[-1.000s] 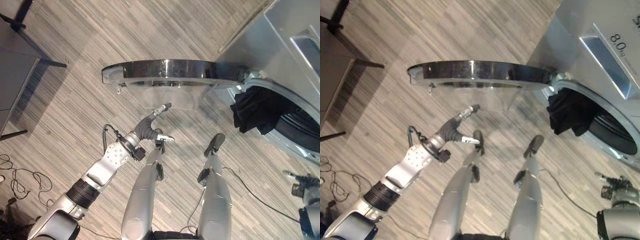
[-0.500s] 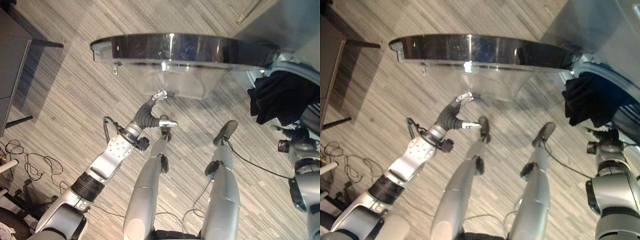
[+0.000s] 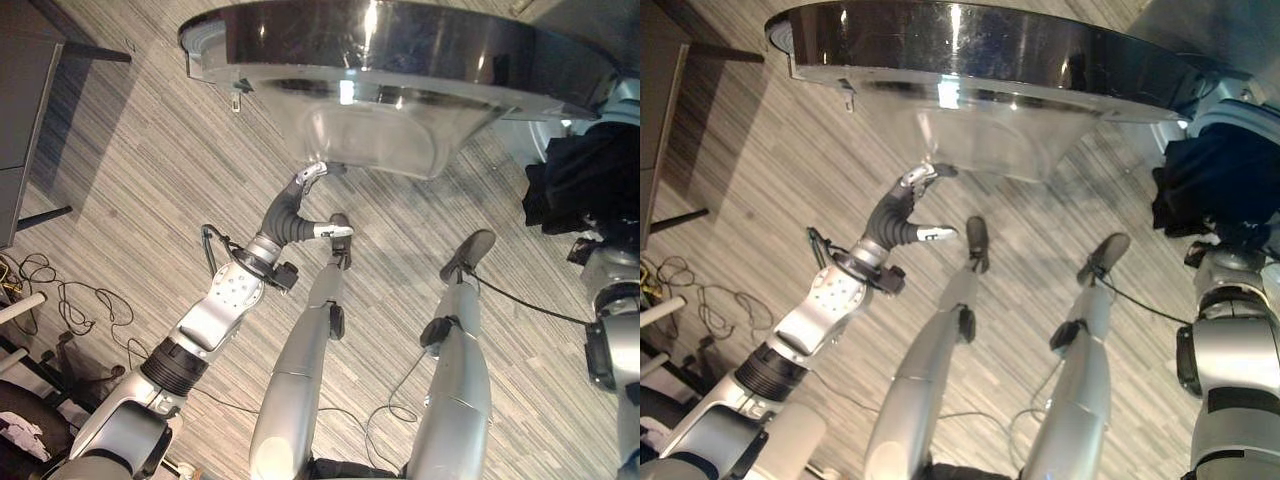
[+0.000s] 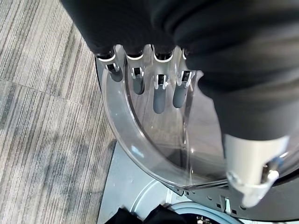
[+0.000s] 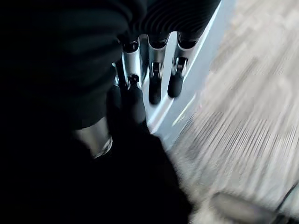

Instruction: Grab the laundry basket,head to the washer,open it,put in the laundry and shut it.

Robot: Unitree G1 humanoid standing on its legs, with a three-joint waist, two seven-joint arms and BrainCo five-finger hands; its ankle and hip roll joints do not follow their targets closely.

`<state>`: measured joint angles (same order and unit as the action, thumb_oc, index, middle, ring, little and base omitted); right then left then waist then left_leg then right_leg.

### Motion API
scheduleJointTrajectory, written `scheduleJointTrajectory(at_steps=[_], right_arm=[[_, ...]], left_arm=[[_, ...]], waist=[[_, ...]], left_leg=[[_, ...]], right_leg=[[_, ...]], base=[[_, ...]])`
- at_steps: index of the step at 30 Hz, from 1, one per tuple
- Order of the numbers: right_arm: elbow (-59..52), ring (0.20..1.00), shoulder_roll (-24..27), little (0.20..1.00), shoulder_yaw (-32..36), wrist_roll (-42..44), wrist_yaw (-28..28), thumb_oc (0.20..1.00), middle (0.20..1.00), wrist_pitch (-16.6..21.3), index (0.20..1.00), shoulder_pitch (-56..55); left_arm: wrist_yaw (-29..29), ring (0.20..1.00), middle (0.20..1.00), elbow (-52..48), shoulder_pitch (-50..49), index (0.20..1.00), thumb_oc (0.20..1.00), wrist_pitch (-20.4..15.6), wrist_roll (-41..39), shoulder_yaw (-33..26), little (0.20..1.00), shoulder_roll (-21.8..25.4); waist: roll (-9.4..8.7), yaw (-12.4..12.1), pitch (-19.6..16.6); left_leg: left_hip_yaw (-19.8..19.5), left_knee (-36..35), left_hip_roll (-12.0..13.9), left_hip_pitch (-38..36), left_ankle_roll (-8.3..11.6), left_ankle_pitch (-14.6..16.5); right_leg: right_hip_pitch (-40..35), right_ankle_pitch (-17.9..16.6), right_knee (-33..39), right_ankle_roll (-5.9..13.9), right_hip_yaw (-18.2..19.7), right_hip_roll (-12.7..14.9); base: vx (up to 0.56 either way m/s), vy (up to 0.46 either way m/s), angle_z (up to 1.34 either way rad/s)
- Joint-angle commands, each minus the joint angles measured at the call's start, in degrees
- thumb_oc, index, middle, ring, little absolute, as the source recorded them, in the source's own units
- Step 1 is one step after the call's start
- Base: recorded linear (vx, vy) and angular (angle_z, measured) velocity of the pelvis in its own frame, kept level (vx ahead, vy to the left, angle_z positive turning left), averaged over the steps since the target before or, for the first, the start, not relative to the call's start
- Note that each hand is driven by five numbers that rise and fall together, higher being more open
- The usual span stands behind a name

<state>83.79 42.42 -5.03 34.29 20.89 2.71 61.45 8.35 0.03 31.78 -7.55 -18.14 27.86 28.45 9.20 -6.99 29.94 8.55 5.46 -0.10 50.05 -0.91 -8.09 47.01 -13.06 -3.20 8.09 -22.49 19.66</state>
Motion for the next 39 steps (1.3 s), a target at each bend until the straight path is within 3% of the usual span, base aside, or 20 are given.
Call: scheduleJointTrajectory(at_steps=[1,3,6,9,11,12,14,15,16,17,19,20,22,25,29,30,31,32,34,39], right_arm=[[-8.14,0.200,-2.67,0.200,-3.68,6.29,0.83,0.200,0.200,9.05,0.200,5.94],[-10.30,0.200,-4.74,0.200,-3.09,6.70,1.48,0.200,0.200,9.88,0.200,5.10],[-24.23,0.200,-11.78,0.200,1.70,8.03,5.54,0.200,0.200,16.21,0.200,0.28],[-32.08,0.200,-13.96,0.200,5.02,6.72,9.08,0.200,0.200,19.65,0.200,-2.67],[-43.22,0.354,-15.41,0.354,10.53,1.71,15.35,0.354,0.354,22.98,0.354,-7.26],[-43.86,0.357,-15.68,0.357,10.75,1.22,15.83,0.357,0.357,22.84,0.357,-7.71],[-47.46,0.332,-9.00,0.332,14.96,-6.20,23.83,0.332,0.332,21.34,0.332,-8.00],[-46.96,0.200,-6.01,0.200,14.88,-9.68,26.46,0.200,0.200,19.81,0.200,-7.98],[-47.04,0.200,-5.95,0.200,14.77,-10.10,26.90,0.200,0.200,19.56,0.200,-7.78],[-45.29,0.200,-0.54,0.200,14.18,-13.53,29.00,0.200,0.200,17.12,0.200,-7.45],[-34.03,0.200,11.81,0.200,13.70,-9.83,28.73,0.200,0.200,13.24,0.200,-4.35],[-33.09,0.200,12.41,0.200,13.16,-9.27,28.21,0.200,0.200,13.44,0.200,-3.56],[-20.82,0.200,21.57,0.200,8.11,-6.73,25.84,0.200,0.200,10.20,0.200,1.13],[-18.70,0.200,25.36,0.200,2.59,-8.47,24.52,0.200,0.200,9.35,0.200,4.58],[-17.25,0.200,24.64,0.200,-5.18,-13.20,22.50,0.200,0.200,7.63,0.200,8.62],[-11.76,0.200,21.66,0.200,-10.47,-12.74,17.08,0.200,0.200,6.02,0.200,12.32],[-7.41,1.000,19.11,1.000,-12.42,-11.77,11.80,1.000,1.000,4.53,1.000,12.84],[-6.65,1.000,19.08,1.000,-13.04,-11.51,11.04,1.000,1.000,4.71,1.000,13.57],[-7.42,1.000,10.94,1.000,-12.78,-5.49,6.77,1.000,1.000,6.53,1.000,13.33],[-21.30,1.000,1.36,1.000,-5.18,-3.26,7.35,1.000,1.000,12.04,1.000,0.82]], left_arm=[[0.43,1.000,1.000,-2.89,-0.12,1.000,1.000,-4.01,-1.07,2.20,1.000,-3.02],[0.59,1.000,1.000,-2.54,-0.16,1.000,1.000,-4.09,-0.92,2.26,1.000,-3.24],[1.88,1.000,1.000,-1.96,-1.40,1.000,1.000,-4.60,0.39,2.13,1.000,-3.04],[2.73,1.000,1.000,-1.78,-2.67,1.000,1.000,-4.80,0.56,1.81,1.000,-2.66],[3.29,1.000,1.000,-2.32,-4.53,1.000,1.000,-4.78,0.57,1.58,1.000,-1.71],[3.27,1.000,1.000,-2.45,-4.64,1.000,1.000,-4.74,0.55,1.68,1.000,-1.60],[2.34,1.000,1.000,-5.32,-6.68,1.000,1.000,-4.87,-1.18,1.17,1.000,0.14],[2.06,1.000,1.000,-5.98,-7.30,1.000,1.000,-5.00,-1.67,1.21,1.000,0.71],[2.04,1.000,1.000,-6.11,-7.25,1.000,1.000,-4.94,-1.74,1.18,1.000,0.63],[1.80,1.000,1.000,-6.60,-7.97,1.000,1.000,-4.97,-1.81,1.24,1.000,1.29],[1.26,1.000,1.000,-7.50,-9.65,1.000,1.000,-4.66,-2.46,0.86,1.000,3.10],[1.26,1.000,1.000,-7.59,-9.50,1.000,1.000,-4.61,-2.52,0.84,1.000,3.00],[1.70,1.000,1.000,-7.84,-10.93,1.000,1.000,-3.88,-1.43,0.34,1.000,4.37],[1.47,1.000,1.000,-8.13,-12.06,1.000,1.000,-3.75,-1.02,-0.30,1.000,4.85],[0.98,1.000,1.000,-7.77,-11.59,1.000,1.000,-4.72,-2.36,-0.02,1.000,4.07],[0.68,1.000,1.000,-7.57,-10.76,1.000,1.000,-5.34,-3.90,0.20,1.000,3.79],[0.14,1.000,1.000,-6.98,-10.55,1.000,1.000,-5.43,-4.49,-0.23,1.000,3.23],[0.03,1.000,1.000,-6.85,-10.67,1.000,1.000,-5.53,-4.58,-0.39,1.000,3.28],[0.12,1.000,1.000,-6.70,-10.15,1.000,1.000,-5.29,-4.81,-1.86,1.000,1.98],[-0.67,1.000,1.000,-7.13,-11.78,1.000,1.000,-5.05,-4.73,-3.38,1.000,0.82]], waist=[[3.35,-1.49,-0.19],[3.06,-1.34,-0.19],[1.78,-0.32,-0.47],[1.24,0.34,-0.90],[0.82,1.47,-1.45],[0.79,1.40,-1.44],[1.37,2.04,-2.07],[1.45,2.05,-1.88],[1.67,2.01,-2.22],[1.97,1.98,-2.44],[2.53,2.01,-2.78],[2.71,1.90,-3.13],[3.18,1.49,-3.14],[3.47,0.90,-3.84],[3.67,0.06,-4.07],[3.78,-0.79,-4.22],[4.02,-0.75,-3.94],[3.93,-0.63,-4.04],[4.26,-0.33,-3.61],[3.56,0.64,-3.74]], left_leg=[[-3.97,-0.58,4.46,-5.22,7.62,5.21],[-3.95,-0.57,4.53,-5.81,7.69,5.29],[-4.04,-0.59,4.99,-8.22,8.01,5.65],[-4.17,-0.84,5.36,-9.43,8.35,5.71],[-4.48,-1.55,5.82,-11.57,8.94,5.48],[-4.53,-1.65,5.83,-11.75,8.97,5.44],[-4.77,-3.05,5.79,-13.09,9.58,4.38],[-4.30,-3.19,5.72,-12.85,9.50,3.37],[-4.82,-3.51,5.82,-13.31,9.74,3.99],[-4.85,-4.05,5.79,-13.50,9.86,3.63],[-4.08,-5.26,6.01,-13.34,9.94,2.11],[-4.56,-5.59,6.09,-13.74,10.19,2.72],[-3.60,-6.88,6.37,-13.42,10.09,1.16],[-3.49,-9.00,7.22,-14.15,10.62,0.79],[-2.86,-10.22,7.88,-14.09,10.56,-0.01],[-2.42,-10.18,8.13,-13.78,10.44,-0.13],[-2.16,-10.06,8.30,-13.43,10.41,-0.23],[-2.12,-10.02,8.34,-13.34,10.43,-0.21],[-1.79,-9.77,8.61,-13.14,10.36,-0.01],[-1.97,-8.36,8.39,-14.13,9.90,1.16]], right_leg=[[0.00,6.63,-2.98,3.90,2.81,0.43],[-0.80,6.56,-2.72,3.81,2.71,0.25],[-3.69,6.54,-1.95,3.42,2.44,-0.48],[-5.14,6.69,-1.57,3.25,2.14,-0.79],[-7.09,7.05,-1.19,3.09,1.97,-1.29],[-7.28,7.09,-1.15,3.08,1.90,-1.31],[-8.44,7.48,-0.98,2.99,1.53,-1.21],[-8.01,6.81,-1.19,2.47,0.77,-0.89],[-8.43,7.67,-1.09,3.00,1.53,-1.11],[-8.27,7.98,-1.36,2.99,1.60,-1.04],[-6.98,7.72,-2.45,2.55,1.17,-0.86],[-7.24,8.60,-2.41,3.08,2.05,-1.05],[-4.85,8.17,-3.45,2.84,1.68,-0.93],[-3.78,9.45,-3.66,3.75,2.66,-1.14],[-1.73,9.44,-4.19,3.73,3.12,-1.30],[-0.54,9.43,-4.72,3.62,3.74,-1.50],[0.00,9.36,-4.79,3.50,3.89,-1.63],[0.11,9.36,-4.80,3.47,3.93,-1.67],[0.29,9.01,-4.47,3.28,4.31,-2.07],[-2.04,8.95,-4.08,2.71,4.06,-2.59]], base=[[0.00,0.000,0.00],[0.00,0.000,0.00],[0.00,-0.033,-0.01],[0.01,-0.037,-0.04],[0.02,-0.038,-0.01],[0.00,0.000,0.00],[-0.02,-0.003,0.00],[0.00,0.000,0.00],[0.00,0.000,0.00],[0.08,-0.003,0.05],[0.00,0.003,0.07],[0.03,-0.011,0.04],[0.03,-0.020,0.04],[0.04,-0.019,0.00],[0.01,-0.031,-0.07],[0.00,-0.043,-0.17],[0.00,-0.034,-0.17],[0.00,-0.023,-0.13],[0.01,0.006,-0.09],[-0.01,0.008,-0.04]])
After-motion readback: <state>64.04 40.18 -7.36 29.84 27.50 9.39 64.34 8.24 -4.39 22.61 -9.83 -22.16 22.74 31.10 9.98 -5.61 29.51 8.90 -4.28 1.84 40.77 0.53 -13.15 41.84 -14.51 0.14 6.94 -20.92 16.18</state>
